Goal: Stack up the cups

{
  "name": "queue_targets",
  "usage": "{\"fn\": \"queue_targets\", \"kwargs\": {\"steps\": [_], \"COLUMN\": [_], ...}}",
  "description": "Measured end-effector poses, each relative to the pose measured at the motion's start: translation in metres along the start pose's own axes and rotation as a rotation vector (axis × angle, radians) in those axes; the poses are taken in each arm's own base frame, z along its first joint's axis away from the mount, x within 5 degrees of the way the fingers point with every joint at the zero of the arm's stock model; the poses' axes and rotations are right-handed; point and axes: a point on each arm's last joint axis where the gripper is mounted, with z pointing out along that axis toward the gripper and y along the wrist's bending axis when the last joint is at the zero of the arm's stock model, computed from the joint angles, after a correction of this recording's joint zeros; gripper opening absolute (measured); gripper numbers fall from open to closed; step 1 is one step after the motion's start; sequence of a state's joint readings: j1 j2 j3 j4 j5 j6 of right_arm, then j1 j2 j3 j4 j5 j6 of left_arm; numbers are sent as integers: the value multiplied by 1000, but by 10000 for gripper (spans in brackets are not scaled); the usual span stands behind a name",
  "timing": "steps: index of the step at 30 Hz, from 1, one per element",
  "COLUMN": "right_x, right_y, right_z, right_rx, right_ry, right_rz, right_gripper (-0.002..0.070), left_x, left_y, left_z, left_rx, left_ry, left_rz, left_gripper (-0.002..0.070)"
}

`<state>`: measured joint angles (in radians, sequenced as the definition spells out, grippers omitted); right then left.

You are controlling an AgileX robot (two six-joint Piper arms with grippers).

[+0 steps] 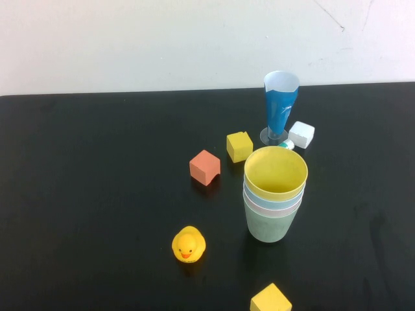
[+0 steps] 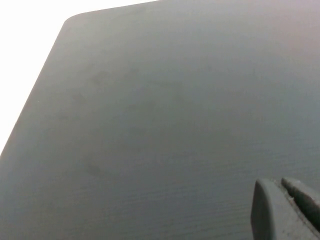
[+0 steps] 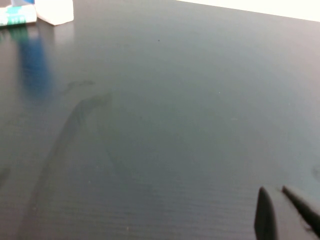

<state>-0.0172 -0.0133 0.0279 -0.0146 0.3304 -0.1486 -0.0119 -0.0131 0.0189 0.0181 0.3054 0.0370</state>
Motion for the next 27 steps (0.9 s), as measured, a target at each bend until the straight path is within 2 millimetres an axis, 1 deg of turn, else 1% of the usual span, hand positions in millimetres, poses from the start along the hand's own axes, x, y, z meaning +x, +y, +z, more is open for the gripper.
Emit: {"fn": "queue_targets", "kwargs": {"steps": [27], "right_x": [0], "right_y": [0], "right_z": [0], "right_rx": [0], "right_ry": [0], "right_rz": [0], "right_gripper": [-1], "left_x": [0], "left_y": [0], "left_z": [0], "left_rx": [-2], "left_ry": [2], "left_rz": [-18], "left_gripper": [-1]}}
